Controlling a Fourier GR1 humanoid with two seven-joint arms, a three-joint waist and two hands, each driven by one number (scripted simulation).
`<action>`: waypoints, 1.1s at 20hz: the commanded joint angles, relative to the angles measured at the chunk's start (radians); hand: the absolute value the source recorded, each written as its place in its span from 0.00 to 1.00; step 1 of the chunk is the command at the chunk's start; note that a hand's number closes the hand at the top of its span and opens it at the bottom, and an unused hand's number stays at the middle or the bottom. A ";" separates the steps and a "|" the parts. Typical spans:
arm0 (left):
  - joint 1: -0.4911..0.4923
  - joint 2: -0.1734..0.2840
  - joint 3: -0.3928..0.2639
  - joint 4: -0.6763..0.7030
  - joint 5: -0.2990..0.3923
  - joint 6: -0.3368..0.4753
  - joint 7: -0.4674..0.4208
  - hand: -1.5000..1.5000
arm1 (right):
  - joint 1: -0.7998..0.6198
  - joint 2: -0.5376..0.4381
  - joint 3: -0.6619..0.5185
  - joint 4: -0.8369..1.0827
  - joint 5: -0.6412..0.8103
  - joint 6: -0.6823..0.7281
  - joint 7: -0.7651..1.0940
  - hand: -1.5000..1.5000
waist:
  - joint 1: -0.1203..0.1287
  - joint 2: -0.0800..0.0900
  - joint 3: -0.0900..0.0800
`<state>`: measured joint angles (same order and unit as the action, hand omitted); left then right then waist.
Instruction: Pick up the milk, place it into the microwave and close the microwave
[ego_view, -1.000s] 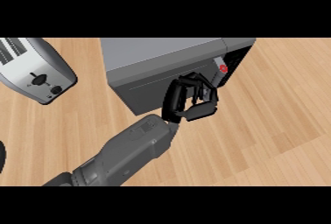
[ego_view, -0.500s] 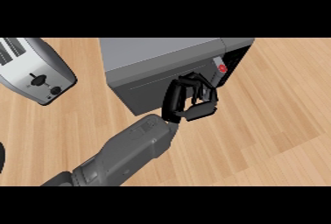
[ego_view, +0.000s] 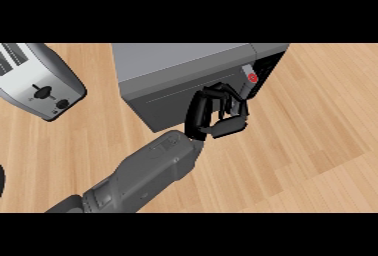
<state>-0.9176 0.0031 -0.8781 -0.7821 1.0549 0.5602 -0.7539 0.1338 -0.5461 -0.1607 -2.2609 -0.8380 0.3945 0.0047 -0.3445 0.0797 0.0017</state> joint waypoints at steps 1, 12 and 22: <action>-0.092 -0.003 0.024 0.068 0.020 -0.047 0.030 1.00 | -0.003 -0.013 0.005 -0.005 -0.026 0.013 0.011 0.00 | -0.015 0.012 -0.002; -0.088 -0.003 -0.069 0.186 0.022 0.050 0.122 1.00 | -0.024 -0.032 0.010 -0.017 -0.110 0.048 0.015 0.00 | 0.021 0.006 0.001; -0.039 -0.003 -0.080 0.216 0.095 0.082 0.133 1.00 | 0.008 -0.052 -0.057 -0.040 -0.142 0.028 0.027 0.00 | 0.082 -0.010 -0.002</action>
<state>-1.0052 -0.0024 -1.0247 -0.7217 1.1040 0.5862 -0.6336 0.1266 -0.5939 -0.2025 -2.2885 -0.9682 0.4296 0.0257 -0.2937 0.0656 0.0004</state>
